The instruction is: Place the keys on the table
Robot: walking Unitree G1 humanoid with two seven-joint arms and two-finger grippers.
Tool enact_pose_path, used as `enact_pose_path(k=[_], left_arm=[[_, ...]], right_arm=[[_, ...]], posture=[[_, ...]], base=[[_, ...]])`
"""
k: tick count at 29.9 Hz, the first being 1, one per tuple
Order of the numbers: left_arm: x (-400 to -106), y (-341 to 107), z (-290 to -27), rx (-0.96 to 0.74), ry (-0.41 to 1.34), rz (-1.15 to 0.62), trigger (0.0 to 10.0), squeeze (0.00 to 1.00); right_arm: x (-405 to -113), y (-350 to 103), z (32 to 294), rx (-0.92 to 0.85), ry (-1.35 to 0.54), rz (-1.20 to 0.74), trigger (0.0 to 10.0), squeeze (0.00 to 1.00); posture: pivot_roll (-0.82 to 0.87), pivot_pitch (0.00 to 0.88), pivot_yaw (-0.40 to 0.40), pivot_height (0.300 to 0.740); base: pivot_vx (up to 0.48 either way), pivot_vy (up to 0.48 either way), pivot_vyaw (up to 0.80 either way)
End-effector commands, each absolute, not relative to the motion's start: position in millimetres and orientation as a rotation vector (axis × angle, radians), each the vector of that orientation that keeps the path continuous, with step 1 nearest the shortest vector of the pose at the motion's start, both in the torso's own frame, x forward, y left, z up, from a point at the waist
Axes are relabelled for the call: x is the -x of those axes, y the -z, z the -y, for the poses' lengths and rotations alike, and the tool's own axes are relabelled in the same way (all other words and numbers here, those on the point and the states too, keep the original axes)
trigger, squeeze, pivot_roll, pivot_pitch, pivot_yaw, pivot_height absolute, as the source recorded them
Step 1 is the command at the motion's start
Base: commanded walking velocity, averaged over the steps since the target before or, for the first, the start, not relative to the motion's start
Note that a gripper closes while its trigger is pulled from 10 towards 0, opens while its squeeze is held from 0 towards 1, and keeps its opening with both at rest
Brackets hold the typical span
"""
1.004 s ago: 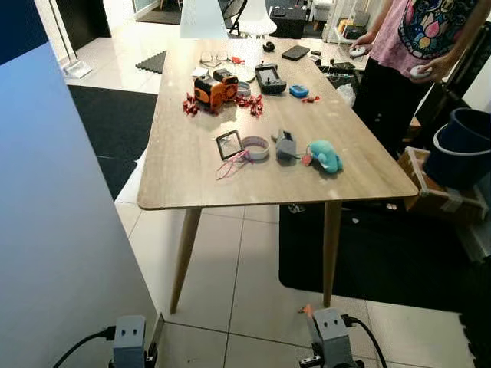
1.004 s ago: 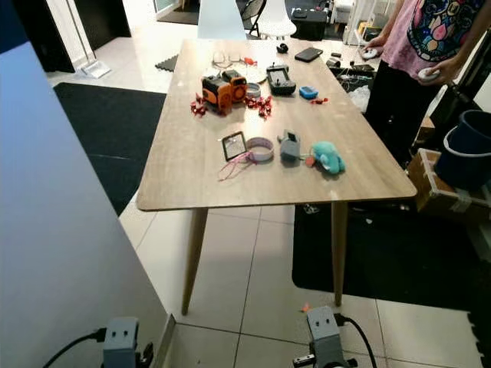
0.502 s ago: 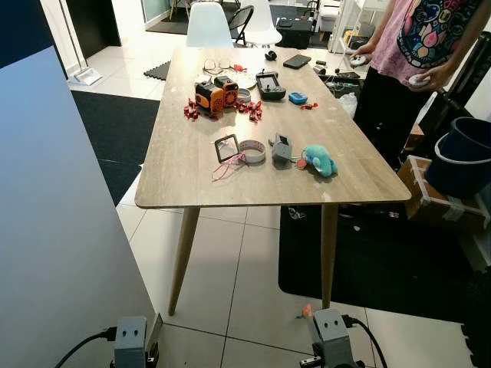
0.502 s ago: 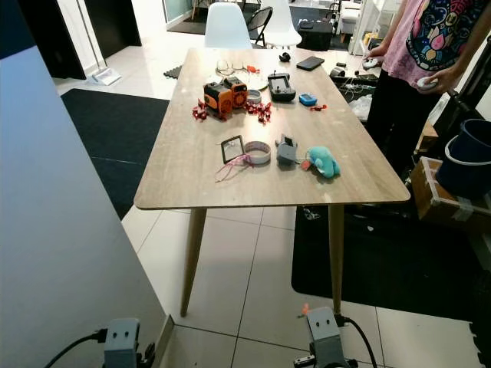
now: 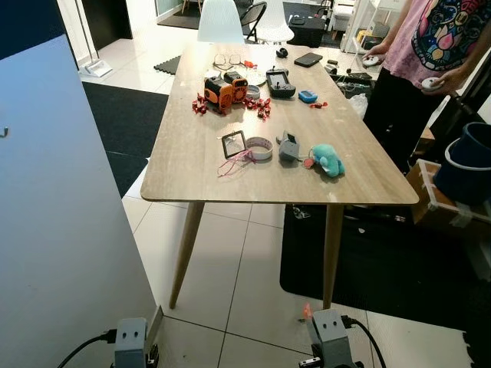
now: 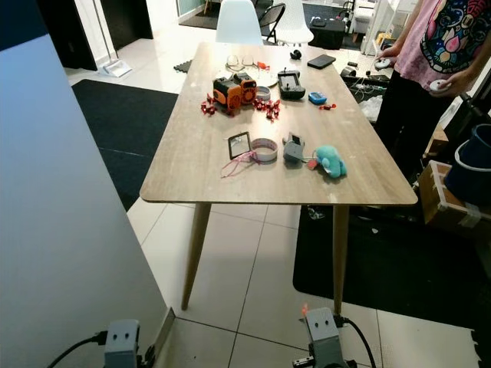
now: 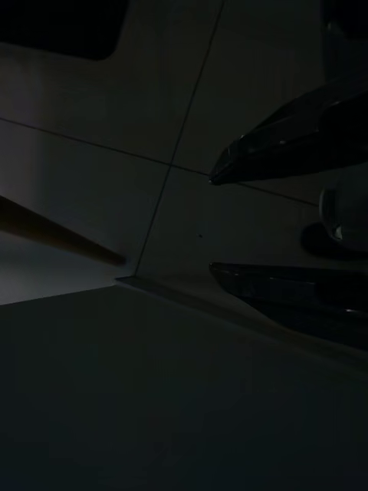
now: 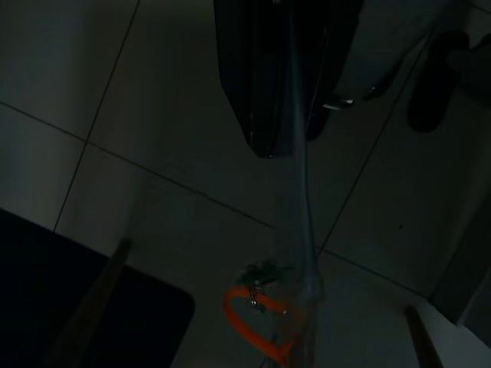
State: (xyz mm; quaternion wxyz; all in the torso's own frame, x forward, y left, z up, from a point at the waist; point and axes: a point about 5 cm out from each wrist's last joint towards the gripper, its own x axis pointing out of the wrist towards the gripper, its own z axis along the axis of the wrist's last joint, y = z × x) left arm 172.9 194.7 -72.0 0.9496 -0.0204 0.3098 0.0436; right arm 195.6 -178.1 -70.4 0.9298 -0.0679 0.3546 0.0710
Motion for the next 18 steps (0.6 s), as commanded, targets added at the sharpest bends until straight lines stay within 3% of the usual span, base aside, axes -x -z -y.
enact_pose_path(k=[1,6,18], left_arm=[[-168.4,75.0,-192.3,0.048,-0.086,-0.651,10.0,0.0],[-169.5,74.3,-192.3,0.036,-0.078,-0.647,10.0,0.0],[-171.3,74.2,-192.0,0.035,-0.073,-0.653,10.0,0.0]], right_arm=[[-190.6,73.3,179.7,0.136,-0.138,-0.749,10.0,0.0],[-190.7,73.3,179.6,0.136,-0.138,-0.749,10.0,0.0],[-190.9,73.3,179.4,0.136,-0.138,-0.75,10.0,0.0]], posture=[[0.04,0.092,-0.028,0.74],[0.04,0.092,-0.028,0.74],[0.04,0.093,-0.028,0.74]], base=[[0.0,0.0,0.0],[0.0,0.0,0.0],[0.0,-0.476,0.0]])
